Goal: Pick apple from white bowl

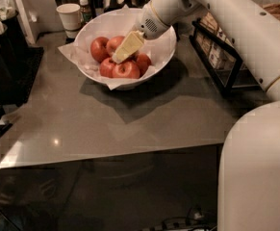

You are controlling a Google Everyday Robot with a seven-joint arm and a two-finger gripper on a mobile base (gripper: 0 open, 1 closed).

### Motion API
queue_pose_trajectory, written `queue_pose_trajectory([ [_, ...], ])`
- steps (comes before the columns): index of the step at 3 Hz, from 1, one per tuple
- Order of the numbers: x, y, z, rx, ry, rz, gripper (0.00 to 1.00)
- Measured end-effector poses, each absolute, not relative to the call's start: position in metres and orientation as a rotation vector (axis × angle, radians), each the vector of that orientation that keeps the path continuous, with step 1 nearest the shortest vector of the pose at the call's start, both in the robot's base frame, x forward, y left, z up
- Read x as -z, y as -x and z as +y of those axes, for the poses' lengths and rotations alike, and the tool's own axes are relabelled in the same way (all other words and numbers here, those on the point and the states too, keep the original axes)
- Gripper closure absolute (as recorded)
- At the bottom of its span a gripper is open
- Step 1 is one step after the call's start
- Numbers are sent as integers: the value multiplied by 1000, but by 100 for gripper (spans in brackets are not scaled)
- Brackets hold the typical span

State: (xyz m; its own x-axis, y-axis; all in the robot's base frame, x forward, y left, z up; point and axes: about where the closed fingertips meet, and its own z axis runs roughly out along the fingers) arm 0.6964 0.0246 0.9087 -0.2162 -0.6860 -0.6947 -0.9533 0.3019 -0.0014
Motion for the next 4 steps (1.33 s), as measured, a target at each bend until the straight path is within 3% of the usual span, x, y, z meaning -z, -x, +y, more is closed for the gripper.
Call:
queue_pose_trajectory([
  [3, -907, -699, 27, -591, 1424, 1997, 97],
  [4, -921, -693, 25, -577, 1392, 1942, 100],
])
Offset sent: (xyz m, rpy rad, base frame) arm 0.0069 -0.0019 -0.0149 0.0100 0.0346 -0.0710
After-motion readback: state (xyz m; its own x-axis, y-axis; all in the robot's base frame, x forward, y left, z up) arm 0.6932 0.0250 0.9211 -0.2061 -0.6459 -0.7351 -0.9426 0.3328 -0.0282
